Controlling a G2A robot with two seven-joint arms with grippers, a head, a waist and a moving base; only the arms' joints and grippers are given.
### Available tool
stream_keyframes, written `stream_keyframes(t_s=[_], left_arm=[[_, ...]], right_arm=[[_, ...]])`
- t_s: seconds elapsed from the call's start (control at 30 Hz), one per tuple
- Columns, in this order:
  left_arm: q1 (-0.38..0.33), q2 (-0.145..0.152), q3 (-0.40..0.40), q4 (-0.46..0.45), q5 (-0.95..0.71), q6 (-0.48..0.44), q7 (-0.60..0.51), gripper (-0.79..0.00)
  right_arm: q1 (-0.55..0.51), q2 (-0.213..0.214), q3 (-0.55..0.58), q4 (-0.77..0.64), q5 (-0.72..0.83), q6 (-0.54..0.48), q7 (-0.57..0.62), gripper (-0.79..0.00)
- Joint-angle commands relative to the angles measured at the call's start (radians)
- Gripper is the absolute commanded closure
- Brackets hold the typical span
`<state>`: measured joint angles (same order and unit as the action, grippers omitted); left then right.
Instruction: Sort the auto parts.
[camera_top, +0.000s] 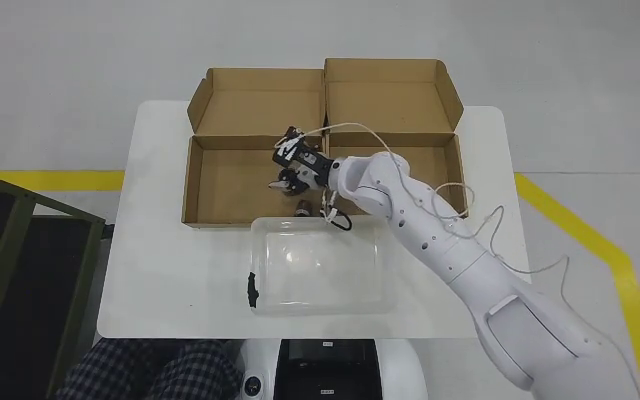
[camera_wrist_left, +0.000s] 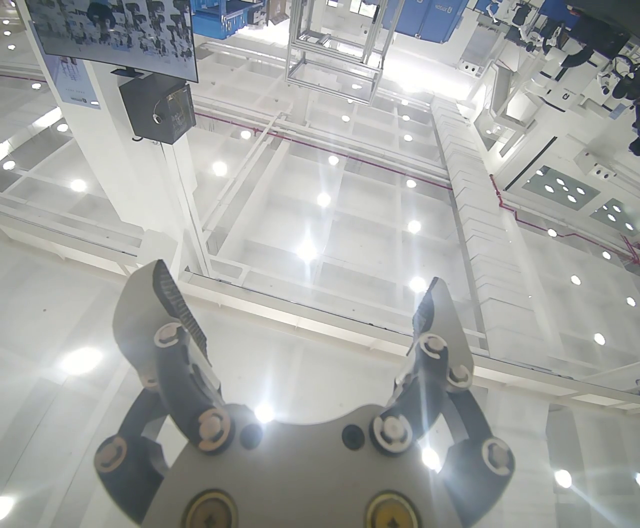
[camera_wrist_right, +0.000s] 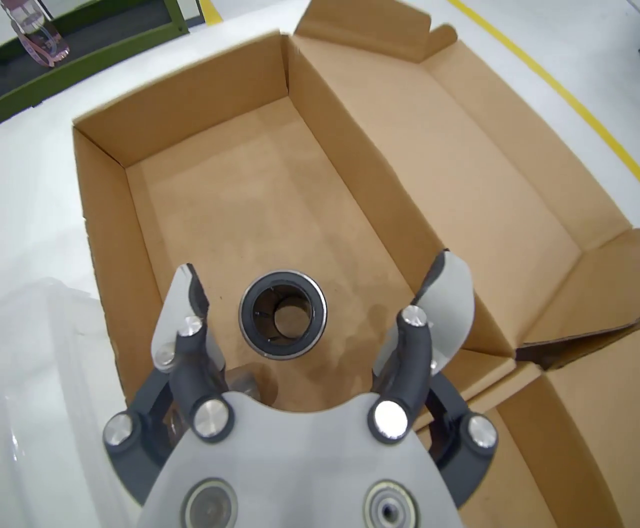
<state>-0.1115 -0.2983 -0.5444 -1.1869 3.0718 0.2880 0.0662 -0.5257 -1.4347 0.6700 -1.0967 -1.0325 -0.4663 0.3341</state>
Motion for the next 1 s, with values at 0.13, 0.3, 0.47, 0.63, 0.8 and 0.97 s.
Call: stream_keyframes(t_s=[0.13, 0.3, 0.47, 0.63, 0.8, 0.97], left_arm=[[0.0, 0.0, 0.0, 0.0, 0.0, 0.0, 0.0, -0.785], [0.0, 0.0, 0.0, 0.0, 0.0, 0.0, 0.0, -0.785], [0.0, 0.0, 0.0, 0.0, 0.0, 0.0, 0.0, -0.785], [0.0, 0.0, 0.0, 0.0, 0.0, 0.0, 0.0, -0.785], [0.0, 0.0, 0.0, 0.0, 0.0, 0.0, 0.0, -0.785], [0.0, 0.0, 0.0, 0.0, 0.0, 0.0, 0.0, -0.785]], right_arm=[[-0.094, 0.053, 0.138, -0.224, -0.005, -0.04, 0.022, -0.785], [-0.232, 0.102, 0.283, -0.431, -0.007, -0.063, 0.056, -0.785], [-0.383, 0.142, 0.421, -0.609, -0.011, -0.089, 0.07, -0.785], [-0.52, 0.171, 0.551, -0.698, -0.031, -0.109, 0.053, -0.785], [-0.608, 0.193, 0.644, -0.718, -0.075, -0.148, 0.028, -0.785], [-0.665, 0.205, 0.709, -0.721, -0.066, -0.167, -0.034, -0.785]])
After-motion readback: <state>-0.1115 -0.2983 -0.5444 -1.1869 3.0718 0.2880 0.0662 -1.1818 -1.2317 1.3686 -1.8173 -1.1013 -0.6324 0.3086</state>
